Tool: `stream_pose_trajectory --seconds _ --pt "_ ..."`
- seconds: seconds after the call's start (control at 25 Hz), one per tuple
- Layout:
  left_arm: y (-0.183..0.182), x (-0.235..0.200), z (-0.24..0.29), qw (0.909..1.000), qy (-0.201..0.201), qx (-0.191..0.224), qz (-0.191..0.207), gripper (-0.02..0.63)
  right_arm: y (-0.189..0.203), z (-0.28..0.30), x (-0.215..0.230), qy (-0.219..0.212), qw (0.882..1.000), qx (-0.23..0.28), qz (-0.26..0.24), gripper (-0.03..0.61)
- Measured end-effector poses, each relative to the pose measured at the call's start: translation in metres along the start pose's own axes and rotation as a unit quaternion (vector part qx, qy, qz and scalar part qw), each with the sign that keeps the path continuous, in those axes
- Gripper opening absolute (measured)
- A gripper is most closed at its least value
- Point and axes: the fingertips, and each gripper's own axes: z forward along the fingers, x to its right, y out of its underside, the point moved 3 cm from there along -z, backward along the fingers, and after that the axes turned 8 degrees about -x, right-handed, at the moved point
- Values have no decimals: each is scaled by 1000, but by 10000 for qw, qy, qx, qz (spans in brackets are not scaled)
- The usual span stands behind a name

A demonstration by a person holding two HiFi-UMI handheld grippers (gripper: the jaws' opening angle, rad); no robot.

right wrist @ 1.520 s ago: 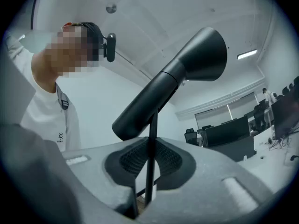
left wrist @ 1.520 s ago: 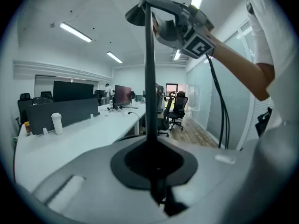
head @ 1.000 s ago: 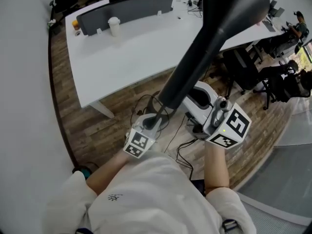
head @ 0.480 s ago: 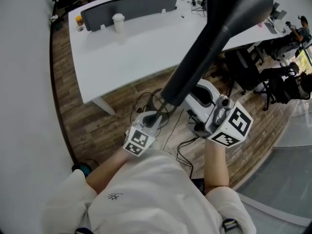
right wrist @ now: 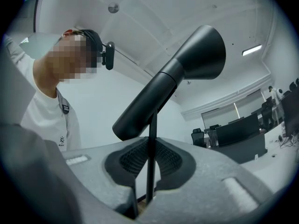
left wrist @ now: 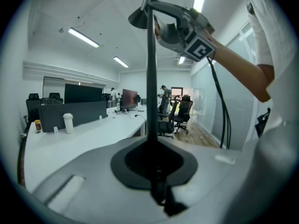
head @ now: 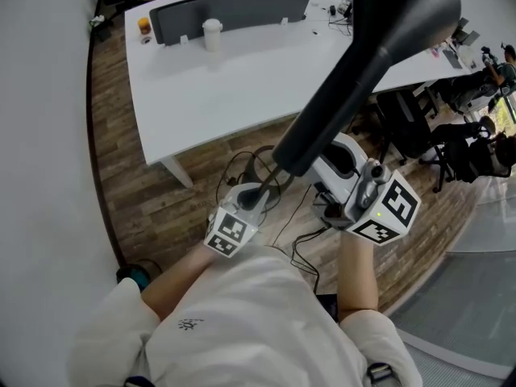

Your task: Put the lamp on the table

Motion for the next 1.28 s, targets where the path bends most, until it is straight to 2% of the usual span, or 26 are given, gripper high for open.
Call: stream_pose_trajectory --seconds 0.6,1.28 --pt "10 -26 -18 10000 -57 67 -22 6 2 31 -8 -101 9999 22 -27 35" --pt "0 -58 0 9998 -172 42 21 6 0 48 26 -221 9997 81 -35 35"
